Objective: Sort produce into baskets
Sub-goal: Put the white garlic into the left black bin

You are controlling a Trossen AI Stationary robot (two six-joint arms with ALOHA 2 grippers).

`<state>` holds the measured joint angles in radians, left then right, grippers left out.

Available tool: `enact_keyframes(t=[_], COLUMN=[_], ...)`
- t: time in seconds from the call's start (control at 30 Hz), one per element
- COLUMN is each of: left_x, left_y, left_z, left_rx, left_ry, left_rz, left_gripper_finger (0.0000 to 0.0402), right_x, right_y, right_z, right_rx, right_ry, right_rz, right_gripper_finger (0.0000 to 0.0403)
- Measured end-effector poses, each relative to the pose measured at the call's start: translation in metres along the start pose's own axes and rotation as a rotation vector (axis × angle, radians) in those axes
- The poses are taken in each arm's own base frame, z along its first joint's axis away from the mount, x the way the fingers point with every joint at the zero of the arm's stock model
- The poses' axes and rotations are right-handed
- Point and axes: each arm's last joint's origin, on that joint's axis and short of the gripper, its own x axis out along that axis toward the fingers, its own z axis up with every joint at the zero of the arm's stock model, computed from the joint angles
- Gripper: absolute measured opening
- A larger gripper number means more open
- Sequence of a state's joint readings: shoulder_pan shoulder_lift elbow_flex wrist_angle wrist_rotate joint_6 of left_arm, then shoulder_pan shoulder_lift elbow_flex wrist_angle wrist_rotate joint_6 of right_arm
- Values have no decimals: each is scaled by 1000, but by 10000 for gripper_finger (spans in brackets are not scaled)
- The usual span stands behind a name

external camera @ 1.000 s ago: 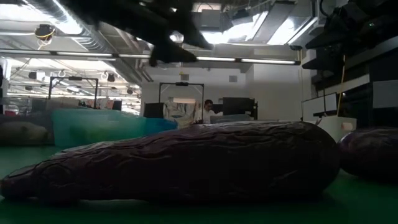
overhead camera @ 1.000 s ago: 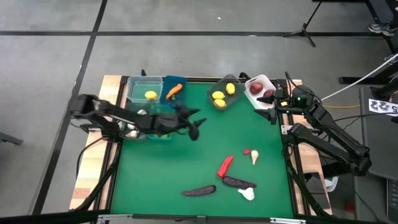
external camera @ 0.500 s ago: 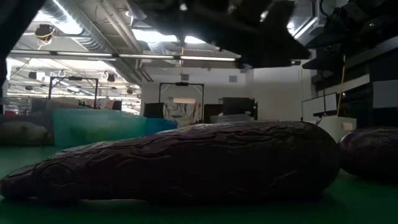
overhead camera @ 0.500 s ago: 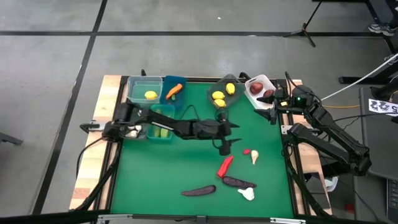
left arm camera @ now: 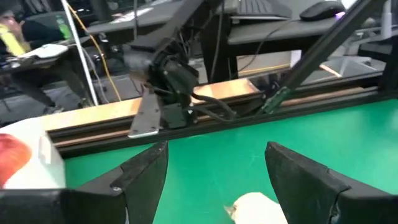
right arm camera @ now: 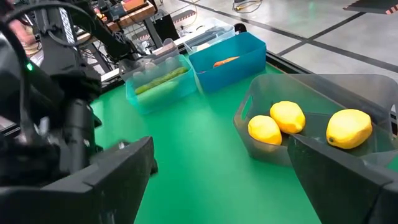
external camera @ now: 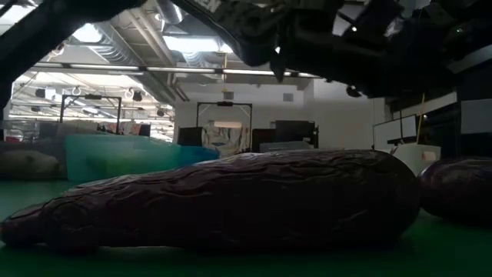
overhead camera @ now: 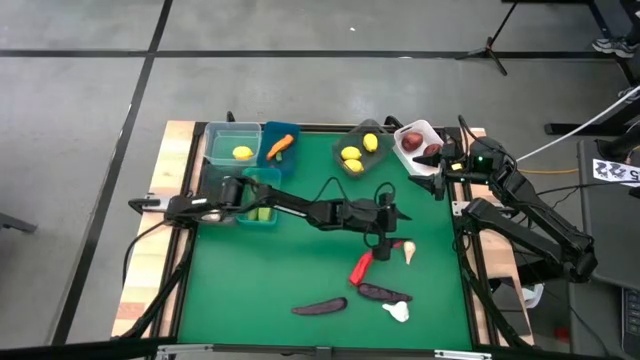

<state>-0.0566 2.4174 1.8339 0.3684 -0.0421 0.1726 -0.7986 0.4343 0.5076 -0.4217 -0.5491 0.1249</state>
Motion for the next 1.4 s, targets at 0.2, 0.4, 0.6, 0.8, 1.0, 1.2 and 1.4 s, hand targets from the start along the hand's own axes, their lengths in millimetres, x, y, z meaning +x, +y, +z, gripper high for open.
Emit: enact_keyframes(t=[0.2, 0.4, 0.6, 0.8, 1.0, 1.2, 1.4], left_x=[21, 35, 45, 51, 57, 57, 57], left_y=[-5, -6, -8, -11, -13, -15, -12], left_z=[-11, -20, -27, -40, -52, -56, -60], left_rx=[42, 62, 71, 81, 56, 8, -2], left_ry=[-33, -27, 28, 70, 86, 97, 137], left_rz=[-84, -122, -154, -177, -184, -219, -221], left_gripper_finger=[265, 265, 265, 265, 265, 265, 265], right_x=[0, 0, 0, 0, 0, 0, 0], right_y=[0, 0, 0, 0, 0, 0, 0], right_z=[0, 0, 0, 0, 0, 0, 0], right_rx=[0, 0, 0, 0, 0, 0, 0], right_ry=[0, 0, 0, 0, 0, 0, 0], right_rz=[0, 0, 0, 0, 0, 0, 0], right_gripper_finger=[369, 369, 369, 369, 369, 369, 369])
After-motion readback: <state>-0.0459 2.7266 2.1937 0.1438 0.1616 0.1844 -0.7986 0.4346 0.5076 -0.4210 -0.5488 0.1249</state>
